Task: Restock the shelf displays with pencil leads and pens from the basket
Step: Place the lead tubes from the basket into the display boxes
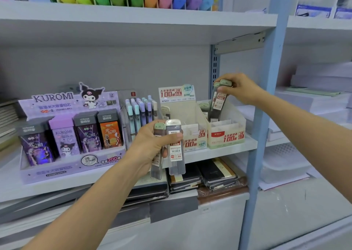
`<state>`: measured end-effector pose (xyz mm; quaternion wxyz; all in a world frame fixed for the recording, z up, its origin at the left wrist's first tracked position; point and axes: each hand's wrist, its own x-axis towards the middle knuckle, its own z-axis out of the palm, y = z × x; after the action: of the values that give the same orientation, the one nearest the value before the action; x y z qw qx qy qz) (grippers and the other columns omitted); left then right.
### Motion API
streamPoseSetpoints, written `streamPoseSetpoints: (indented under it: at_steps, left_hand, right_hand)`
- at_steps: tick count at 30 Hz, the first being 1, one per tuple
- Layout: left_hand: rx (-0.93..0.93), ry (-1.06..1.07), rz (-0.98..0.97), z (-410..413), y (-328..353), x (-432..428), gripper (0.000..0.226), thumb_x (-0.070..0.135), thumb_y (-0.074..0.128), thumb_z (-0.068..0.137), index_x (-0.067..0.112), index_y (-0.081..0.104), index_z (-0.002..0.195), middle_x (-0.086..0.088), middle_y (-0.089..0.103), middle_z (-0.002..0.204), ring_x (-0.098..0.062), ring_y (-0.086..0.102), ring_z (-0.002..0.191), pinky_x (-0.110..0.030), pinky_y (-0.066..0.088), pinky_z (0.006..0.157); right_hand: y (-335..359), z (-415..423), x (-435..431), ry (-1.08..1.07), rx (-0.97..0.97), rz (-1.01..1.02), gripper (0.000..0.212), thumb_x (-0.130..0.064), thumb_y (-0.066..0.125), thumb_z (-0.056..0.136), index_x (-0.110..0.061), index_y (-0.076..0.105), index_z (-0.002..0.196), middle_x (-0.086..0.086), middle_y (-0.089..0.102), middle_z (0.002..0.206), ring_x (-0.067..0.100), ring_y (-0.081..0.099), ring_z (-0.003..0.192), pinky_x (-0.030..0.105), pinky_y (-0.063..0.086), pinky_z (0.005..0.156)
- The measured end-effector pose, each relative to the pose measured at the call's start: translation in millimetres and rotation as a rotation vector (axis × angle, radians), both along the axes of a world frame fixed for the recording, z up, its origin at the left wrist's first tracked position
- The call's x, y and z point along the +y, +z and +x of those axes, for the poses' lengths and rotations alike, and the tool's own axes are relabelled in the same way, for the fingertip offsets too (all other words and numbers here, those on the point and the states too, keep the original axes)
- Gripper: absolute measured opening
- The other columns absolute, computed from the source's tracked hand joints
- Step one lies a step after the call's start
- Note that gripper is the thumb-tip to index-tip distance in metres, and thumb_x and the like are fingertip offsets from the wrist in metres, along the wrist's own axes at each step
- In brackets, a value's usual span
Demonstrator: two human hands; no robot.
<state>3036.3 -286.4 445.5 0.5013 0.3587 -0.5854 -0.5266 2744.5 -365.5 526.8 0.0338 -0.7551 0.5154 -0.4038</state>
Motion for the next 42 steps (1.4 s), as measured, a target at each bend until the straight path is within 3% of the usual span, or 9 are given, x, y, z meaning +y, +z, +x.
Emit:
streamPoseSetpoints:
  at_steps: [6, 11, 16, 23, 27, 32, 34, 38, 42]
  left_hand:
    - [0.014, -0.011, 0.001, -4.4, -0.9, -1.3, 0.048, 0.012, 0.081, 0.063, 0.005, 0.064, 0.107, -0.015, 0.075, 0.092, -0.032, 0.064, 0.078, -0.021, 0.044, 0.041]
    - [0.011, -0.009, 0.008, -7.6, -3.3, -1.5, 0.054, 0.017, 0.083, 0.056, 0.006, 0.064, 0.106, -0.017, 0.074, 0.097, -0.035, 0.064, 0.081, -0.022, 0.044, 0.041]
    - [0.006, -0.017, 0.010, -8.0, -5.4, -3.3, 0.051, 0.018, 0.083, 0.057, 0.006, 0.064, 0.104, -0.015, 0.075, 0.094, -0.037, 0.059, 0.081, -0.022, 0.044, 0.041]
    - [0.020, -0.037, 0.012, -8.4, -6.1, -5.1, 0.055, 0.018, 0.084, 0.055, 0.004, 0.063, 0.104, -0.014, 0.075, 0.095, -0.038, 0.062, 0.086, -0.022, 0.044, 0.041]
    - [0.014, -0.028, 0.011, -6.5, -4.7, -5.3, 0.057, 0.020, 0.084, 0.052, 0.006, 0.064, 0.104, -0.015, 0.075, 0.091, -0.026, 0.062, 0.069, -0.022, 0.044, 0.041]
    - [0.003, -0.022, 0.007, -4.7, -5.4, -2.8, 0.060, 0.019, 0.084, 0.053, 0.005, 0.065, 0.108, -0.014, 0.075, 0.092, -0.020, 0.062, 0.062, -0.021, 0.044, 0.040]
    - [-0.002, -0.013, 0.008, -5.3, -5.2, -1.0, 0.058, 0.017, 0.083, 0.054, 0.004, 0.065, 0.107, -0.013, 0.075, 0.090, -0.013, 0.060, 0.053, -0.021, 0.044, 0.040]
    - [-0.029, -0.011, -0.004, -8.5, -5.1, 5.3, 0.052, 0.018, 0.085, 0.055, 0.004, 0.066, 0.102, -0.011, 0.075, 0.089, -0.012, 0.056, 0.051, -0.021, 0.043, 0.040]
    - [-0.060, -0.010, -0.015, -11.0, -4.4, 14.1, 0.046, 0.012, 0.085, 0.062, 0.002, 0.064, 0.101, -0.020, 0.073, 0.092, -0.017, 0.054, 0.054, -0.023, 0.042, 0.041]
  right_hand:
    - [10.6, -20.1, 7.1, -0.085, 0.036, -0.028, 0.025, -0.017, 0.064, 0.092, -0.009, 0.064, 0.116, 0.012, 0.068, 0.106, 0.029, 0.065, 0.098, 0.044, 0.054, 0.088]
    - [-3.3, -17.7, -0.3, -0.120, 0.012, 0.012, 0.025, -0.016, 0.062, 0.093, -0.007, 0.062, 0.116, 0.014, 0.067, 0.105, 0.030, 0.065, 0.096, 0.044, 0.055, 0.083]
    - [-13.6, -13.2, -8.4, -0.154, 0.053, -0.003, 0.022, -0.019, 0.063, 0.093, -0.013, 0.063, 0.114, 0.004, 0.063, 0.103, 0.019, 0.057, 0.091, 0.023, 0.042, 0.070]
    - [-20.0, -6.0, -20.8, -0.106, 0.187, 0.264, 0.017, -0.019, 0.050, 0.100, -0.014, 0.052, 0.115, 0.010, 0.058, 0.116, 0.024, 0.055, 0.105, 0.037, 0.046, 0.087]
    - [-29.6, 3.5, -24.7, -0.190, 0.225, 0.172, 0.028, -0.019, 0.048, 0.100, -0.008, 0.050, 0.126, 0.009, 0.045, 0.119, 0.018, 0.039, 0.107, 0.035, 0.036, 0.098]
    - [-30.8, 12.3, -1.4, -0.236, 0.052, -0.049, 0.032, -0.016, 0.057, 0.096, -0.007, 0.052, 0.125, 0.011, 0.053, 0.120, 0.022, 0.050, 0.110, 0.036, 0.043, 0.099]
    - [-27.0, 27.7, 19.6, -0.159, -0.087, -0.161, 0.023, -0.018, 0.056, 0.096, -0.010, 0.056, 0.118, 0.005, 0.060, 0.109, 0.014, 0.056, 0.098, 0.031, 0.047, 0.089]
    - [-26.6, 68.6, 64.7, 0.275, -0.199, 0.171, 0.022, -0.033, 0.055, 0.095, -0.019, 0.064, 0.109, -0.003, 0.069, 0.090, 0.006, 0.062, 0.072, 0.020, 0.052, 0.065]
    - [-34.4, 92.4, 81.7, 0.433, -0.086, 0.340, 0.028, -0.032, 0.069, 0.086, -0.018, 0.071, 0.110, 0.002, 0.071, 0.104, 0.029, 0.065, 0.099, 0.044, 0.054, 0.088]
